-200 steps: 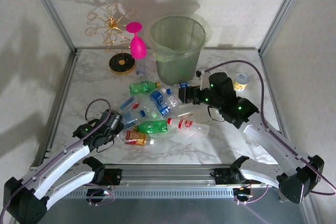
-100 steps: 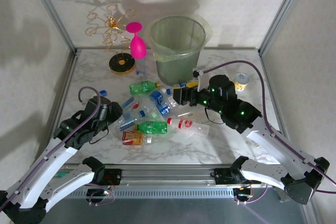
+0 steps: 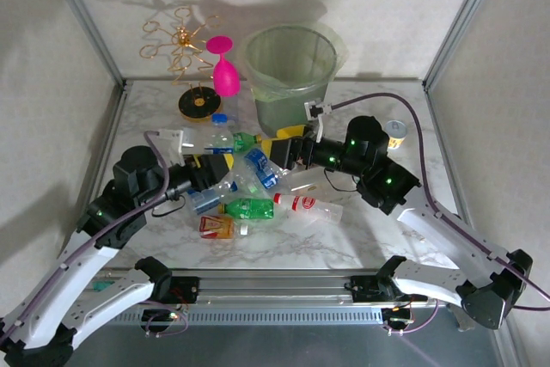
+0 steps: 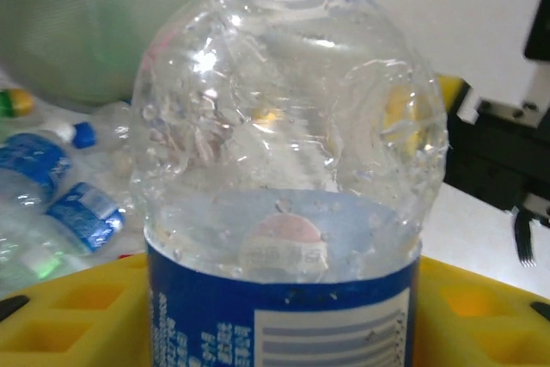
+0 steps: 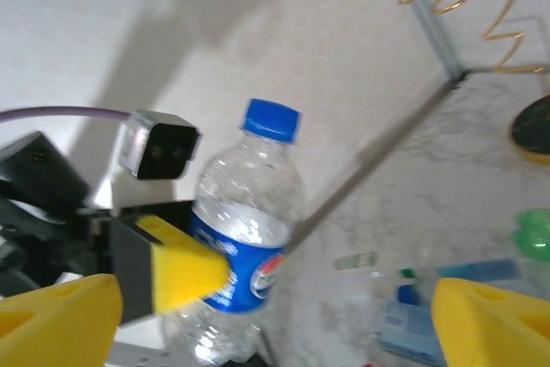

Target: Put the plastic bottles in the bin

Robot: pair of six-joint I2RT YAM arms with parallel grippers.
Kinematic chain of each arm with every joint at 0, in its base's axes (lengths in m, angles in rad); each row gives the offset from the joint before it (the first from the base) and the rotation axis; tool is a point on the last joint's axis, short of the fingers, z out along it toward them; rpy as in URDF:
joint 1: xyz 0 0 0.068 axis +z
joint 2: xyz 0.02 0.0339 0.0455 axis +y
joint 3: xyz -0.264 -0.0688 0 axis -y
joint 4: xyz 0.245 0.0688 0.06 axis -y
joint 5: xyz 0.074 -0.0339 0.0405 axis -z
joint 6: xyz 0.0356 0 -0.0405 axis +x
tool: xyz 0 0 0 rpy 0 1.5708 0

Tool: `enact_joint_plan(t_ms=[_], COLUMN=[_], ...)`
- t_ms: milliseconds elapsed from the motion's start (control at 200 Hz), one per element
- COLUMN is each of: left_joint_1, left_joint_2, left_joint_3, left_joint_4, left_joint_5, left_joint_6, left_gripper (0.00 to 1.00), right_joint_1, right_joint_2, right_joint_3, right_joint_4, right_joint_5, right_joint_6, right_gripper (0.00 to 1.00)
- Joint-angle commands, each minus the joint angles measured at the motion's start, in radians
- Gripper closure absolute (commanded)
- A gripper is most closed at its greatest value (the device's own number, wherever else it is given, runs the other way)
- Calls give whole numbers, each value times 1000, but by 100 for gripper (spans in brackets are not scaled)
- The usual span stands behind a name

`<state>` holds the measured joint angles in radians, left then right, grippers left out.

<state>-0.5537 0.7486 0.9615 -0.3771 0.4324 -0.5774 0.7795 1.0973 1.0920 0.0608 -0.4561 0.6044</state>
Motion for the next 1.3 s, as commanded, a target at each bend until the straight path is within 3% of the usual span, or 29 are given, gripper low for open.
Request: enact_joint_plan(t_ms=[0, 270, 531, 756, 916, 1096, 1297], left_joint_1=[-28, -127, -158, -172, -175, -176, -176], left_joint_2=[6, 28, 41, 49, 55, 57, 58], left_joint_3=[40, 38, 33, 53, 60, 53, 80], left_joint_4=[89, 149, 149, 136, 135, 126, 130], left_joint_5=[138, 169, 160, 140, 130, 88, 76], left_joint_6=[82, 89, 91, 98, 101, 110, 121], left_gripper=[50, 50, 51, 49, 39, 22, 17], right_joint_1=[3, 3, 68, 76, 76, 76, 59], right_joint_2=[20, 132, 196, 184, 159, 144, 136], right_joint_3=[9, 48, 56, 16, 6, 32, 60], right_joint_4=[116, 202, 300, 320, 313, 271, 231], right_joint_5=[-96, -194, -278, -248, -228, -211, -174], right_joint_6=[63, 129, 151, 151, 148, 138, 132], right_gripper=[1, 1, 1, 18, 34, 36, 45])
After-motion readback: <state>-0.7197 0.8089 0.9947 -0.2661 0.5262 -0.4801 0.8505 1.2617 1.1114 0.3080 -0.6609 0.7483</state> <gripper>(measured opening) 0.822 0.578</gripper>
